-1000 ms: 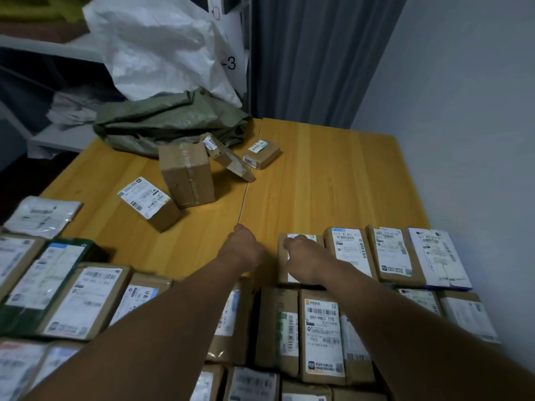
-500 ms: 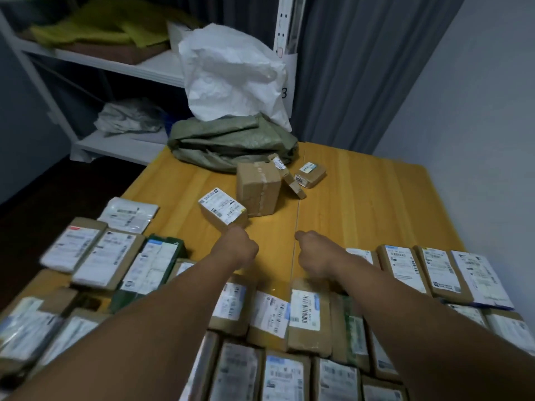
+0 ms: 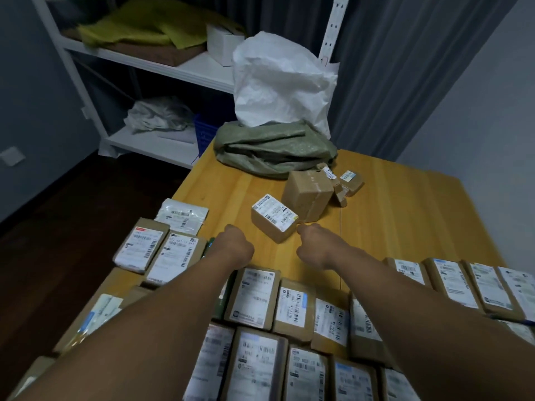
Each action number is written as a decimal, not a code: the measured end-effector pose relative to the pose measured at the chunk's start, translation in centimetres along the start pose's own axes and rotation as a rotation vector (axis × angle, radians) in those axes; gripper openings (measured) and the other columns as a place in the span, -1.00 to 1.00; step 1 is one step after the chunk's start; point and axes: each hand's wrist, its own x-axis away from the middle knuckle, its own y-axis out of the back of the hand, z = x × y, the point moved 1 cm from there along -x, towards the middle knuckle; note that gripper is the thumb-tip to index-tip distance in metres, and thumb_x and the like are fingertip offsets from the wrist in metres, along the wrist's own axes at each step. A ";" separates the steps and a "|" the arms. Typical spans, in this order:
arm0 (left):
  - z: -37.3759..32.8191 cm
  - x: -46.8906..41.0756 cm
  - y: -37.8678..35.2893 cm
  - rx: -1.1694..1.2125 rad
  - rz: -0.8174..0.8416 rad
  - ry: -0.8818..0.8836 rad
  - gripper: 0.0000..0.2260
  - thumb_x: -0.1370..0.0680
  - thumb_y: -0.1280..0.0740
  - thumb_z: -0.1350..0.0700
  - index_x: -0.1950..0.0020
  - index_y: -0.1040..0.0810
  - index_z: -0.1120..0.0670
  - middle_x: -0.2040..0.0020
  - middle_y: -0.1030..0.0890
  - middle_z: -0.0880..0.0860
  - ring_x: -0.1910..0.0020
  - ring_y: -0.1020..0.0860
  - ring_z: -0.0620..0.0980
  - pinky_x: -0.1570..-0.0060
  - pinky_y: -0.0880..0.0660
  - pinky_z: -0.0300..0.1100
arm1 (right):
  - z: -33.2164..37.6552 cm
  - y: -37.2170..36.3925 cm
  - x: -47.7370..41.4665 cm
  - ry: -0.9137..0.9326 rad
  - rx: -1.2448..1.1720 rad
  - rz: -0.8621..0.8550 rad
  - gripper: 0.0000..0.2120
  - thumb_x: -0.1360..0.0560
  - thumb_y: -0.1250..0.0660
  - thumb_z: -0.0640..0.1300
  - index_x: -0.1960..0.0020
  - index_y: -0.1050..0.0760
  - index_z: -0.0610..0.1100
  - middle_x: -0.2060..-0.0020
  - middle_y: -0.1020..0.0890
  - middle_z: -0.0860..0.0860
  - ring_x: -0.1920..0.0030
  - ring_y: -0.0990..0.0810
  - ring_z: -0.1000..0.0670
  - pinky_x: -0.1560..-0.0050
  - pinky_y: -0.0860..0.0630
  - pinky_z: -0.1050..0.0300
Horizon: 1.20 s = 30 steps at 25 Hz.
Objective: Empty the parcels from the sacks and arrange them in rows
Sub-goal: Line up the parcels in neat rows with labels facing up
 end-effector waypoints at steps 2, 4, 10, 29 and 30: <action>0.9 -0.9 0.0 -0.022 0.004 0.006 -0.73 -0.57 -0.26 0.18 -0.25 -0.39 0.21 -0.14 -0.53 0.18 -0.04 -0.54 0.15 0.07 -0.48 -0.11 | 0.4 -0.3 -1.4 0.000 0.014 0.000 -0.44 -0.53 -0.24 -0.19 -0.52 -0.28 -0.09 -0.40 -0.38 -0.15 -0.28 -0.49 -0.16 -0.17 -0.54 -0.02; 1.7 -1.6 -0.1 -0.047 0.006 0.021 -0.94 -0.58 -0.28 0.19 0.02 -0.43 0.17 0.02 -0.51 0.13 0.11 -0.51 0.08 0.14 -0.45 -0.16 | 0.8 -1.0 -3.2 0.011 0.036 0.004 -0.48 -0.53 -0.25 -0.16 -0.48 -0.31 -0.11 -0.38 -0.40 -0.15 -0.27 -0.49 -0.16 -0.18 -0.53 -0.03; 3.9 -4.7 -1.4 -0.057 0.088 0.120 -0.91 -0.54 -0.34 0.17 0.06 -0.49 0.18 0.03 -0.60 0.17 0.04 -0.60 0.13 0.06 -0.61 -0.08 | 1.7 -3.0 -9.1 0.035 0.029 -0.067 -0.52 -0.54 -0.28 -0.11 -0.44 -0.33 -0.12 -0.37 -0.38 -0.15 -0.34 -0.38 -0.19 -0.20 -0.48 -0.04; 0.3 -8.2 -5.4 -0.134 -0.077 0.065 -0.73 -0.56 -0.23 0.12 -0.24 -0.42 0.16 -0.14 -0.53 0.14 -0.07 -0.51 0.12 0.07 -0.42 -0.09 | -1.2 -8.1 -14.5 -0.103 -0.004 -0.173 -0.29 -0.50 -0.45 -0.04 -0.48 -0.14 -0.16 -0.33 -0.31 -0.25 -0.32 -0.33 -0.23 -0.17 -0.45 -0.01; 0.3 -8.0 -5.5 -0.131 -0.074 0.060 -0.73 -0.56 -0.24 0.12 -0.24 -0.42 0.16 -0.14 -0.53 0.14 -0.08 -0.51 0.13 0.06 -0.43 -0.08 | -1.7 -8.0 -13.6 -0.110 -0.006 -0.177 -0.26 -0.49 -0.46 0.01 -0.48 -0.14 -0.17 -0.33 -0.32 -0.24 -0.30 -0.35 -0.22 -0.15 -0.45 0.00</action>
